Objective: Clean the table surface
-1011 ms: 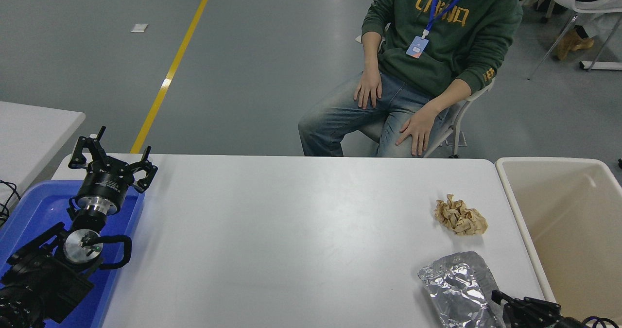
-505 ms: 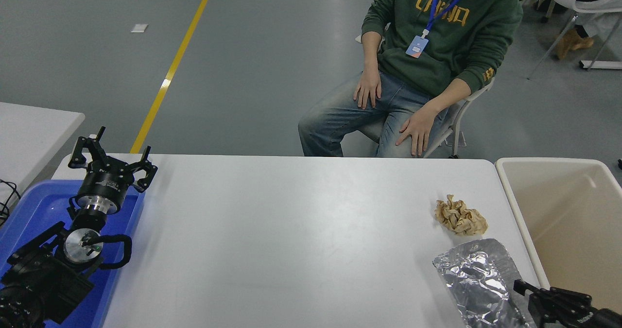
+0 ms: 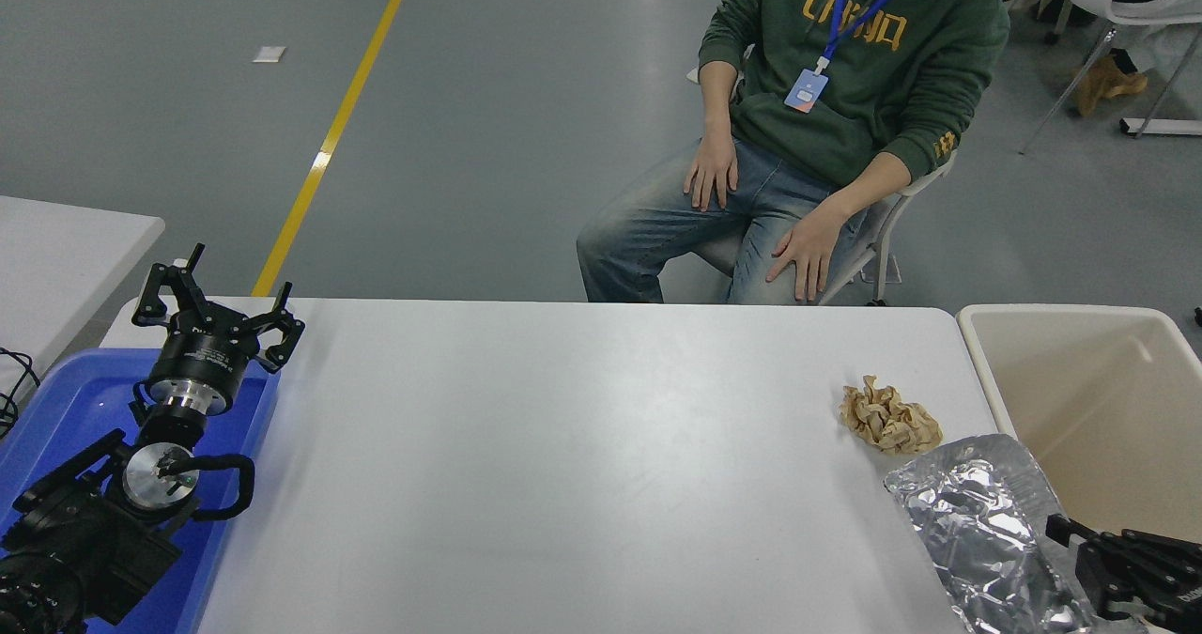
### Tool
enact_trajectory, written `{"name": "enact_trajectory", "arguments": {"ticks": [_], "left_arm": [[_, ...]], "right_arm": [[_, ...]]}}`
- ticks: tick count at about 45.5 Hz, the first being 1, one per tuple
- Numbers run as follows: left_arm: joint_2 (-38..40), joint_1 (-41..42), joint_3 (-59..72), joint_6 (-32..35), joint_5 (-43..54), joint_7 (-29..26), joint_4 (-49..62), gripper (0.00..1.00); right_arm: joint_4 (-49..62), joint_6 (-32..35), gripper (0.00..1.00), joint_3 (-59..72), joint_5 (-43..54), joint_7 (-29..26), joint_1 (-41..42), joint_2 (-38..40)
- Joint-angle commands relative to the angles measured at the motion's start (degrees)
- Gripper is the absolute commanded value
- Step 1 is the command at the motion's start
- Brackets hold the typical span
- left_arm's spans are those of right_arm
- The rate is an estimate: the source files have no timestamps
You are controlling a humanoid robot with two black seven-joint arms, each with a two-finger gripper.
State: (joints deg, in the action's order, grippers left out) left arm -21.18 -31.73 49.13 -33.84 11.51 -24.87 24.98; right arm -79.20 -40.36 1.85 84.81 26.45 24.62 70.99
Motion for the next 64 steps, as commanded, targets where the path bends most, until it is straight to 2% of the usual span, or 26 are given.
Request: {"name": "enact_trajectory", "arguments": {"ticks": [1, 15, 25, 31, 48, 64], "left_arm": [[0.00, 0.00, 0.00, 0.00, 0.00, 0.00, -0.02, 1.00], [0.00, 0.00, 0.00, 0.00, 0.00, 0.00, -0.02, 1.00], [0.00, 0.00, 0.00, 0.00, 0.00, 0.00, -0.02, 1.00], [0.00, 0.00, 0.00, 0.00, 0.00, 0.00, -0.02, 1.00], [0.00, 0.00, 0.00, 0.00, 0.00, 0.00, -0.02, 1.00], [0.00, 0.00, 0.00, 0.00, 0.00, 0.00, -0.02, 1.00]], "right_arm": [[-0.16, 3.97, 0.00, -0.44, -3.15, 2.73, 3.42, 3.27], [-0.25, 12.23, 0.00, -0.88, -9.21, 7.47, 9.83, 7.49], [0.63, 27.69, 0.00, -0.97, -20.11, 9.59, 18.97, 9.77], [2.12, 33.59, 0.00, -0.97, -22.67, 9.94, 23.54, 10.92], [13.89, 36.50, 0.00, -0.79, -26.18, 10.29, 24.60, 6.18], [29.71, 37.37, 0.00, 0.17, -30.57, 11.52, 22.41, -5.25]]}}
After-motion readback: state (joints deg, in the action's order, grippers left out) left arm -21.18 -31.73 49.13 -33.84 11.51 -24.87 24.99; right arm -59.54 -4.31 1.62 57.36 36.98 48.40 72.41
